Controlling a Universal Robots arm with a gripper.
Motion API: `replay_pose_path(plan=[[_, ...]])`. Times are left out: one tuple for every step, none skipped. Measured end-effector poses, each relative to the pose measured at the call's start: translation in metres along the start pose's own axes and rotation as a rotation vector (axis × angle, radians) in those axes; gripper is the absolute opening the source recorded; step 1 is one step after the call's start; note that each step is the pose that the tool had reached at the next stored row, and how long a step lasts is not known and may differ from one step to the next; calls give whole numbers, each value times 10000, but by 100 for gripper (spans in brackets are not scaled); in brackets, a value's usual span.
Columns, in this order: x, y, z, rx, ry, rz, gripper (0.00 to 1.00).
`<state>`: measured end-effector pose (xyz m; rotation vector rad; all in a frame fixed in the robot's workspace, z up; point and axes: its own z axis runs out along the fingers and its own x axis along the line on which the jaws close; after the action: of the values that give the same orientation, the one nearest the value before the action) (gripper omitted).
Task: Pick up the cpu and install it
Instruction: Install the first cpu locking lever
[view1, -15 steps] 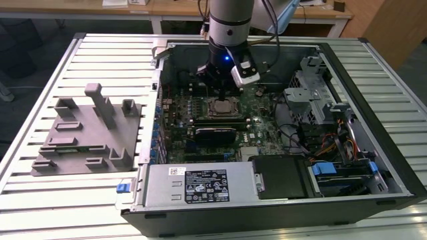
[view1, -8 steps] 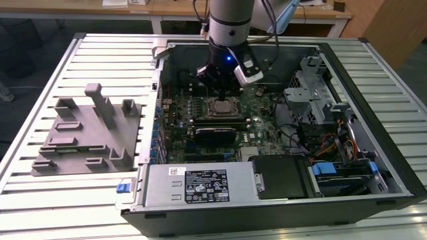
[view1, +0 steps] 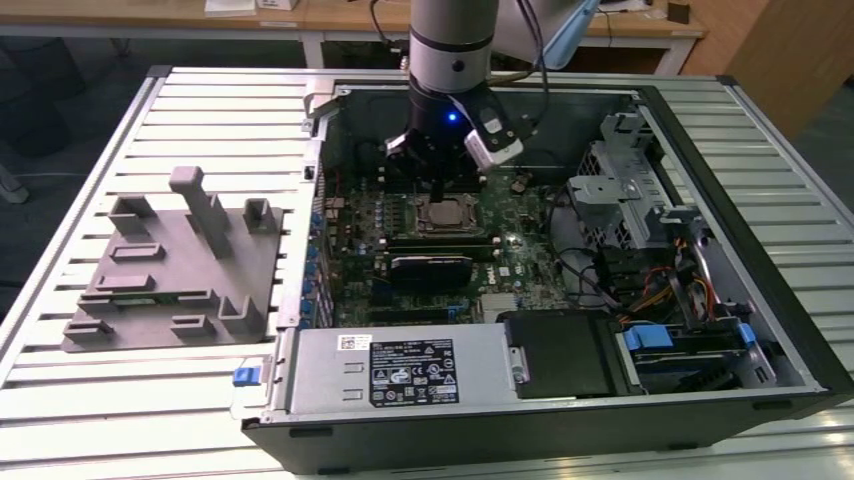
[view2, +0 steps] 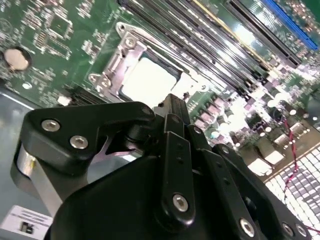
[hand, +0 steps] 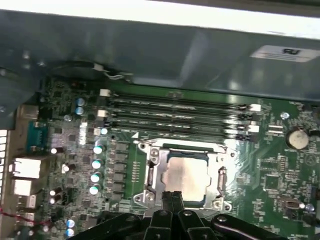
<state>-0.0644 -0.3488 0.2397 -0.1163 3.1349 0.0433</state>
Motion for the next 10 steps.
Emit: replay_pose_path(plan=[[19, 1, 0, 0, 0, -23, 11], [33, 3, 0, -1, 1, -43, 11], [39, 4, 0, 0, 1, -49, 11], [40, 3, 0, 0, 2, -51, 11], [40, 3, -1, 0, 3, -52, 11], [41, 2, -7, 1, 4, -52, 11], [42, 3, -18, -3, 4, -51, 11], [42, 4, -30, -8, 3, -45, 11], [42, 4, -44, -14, 5, -38, 11], [43, 5, -61, -27, 5, -31, 11]])
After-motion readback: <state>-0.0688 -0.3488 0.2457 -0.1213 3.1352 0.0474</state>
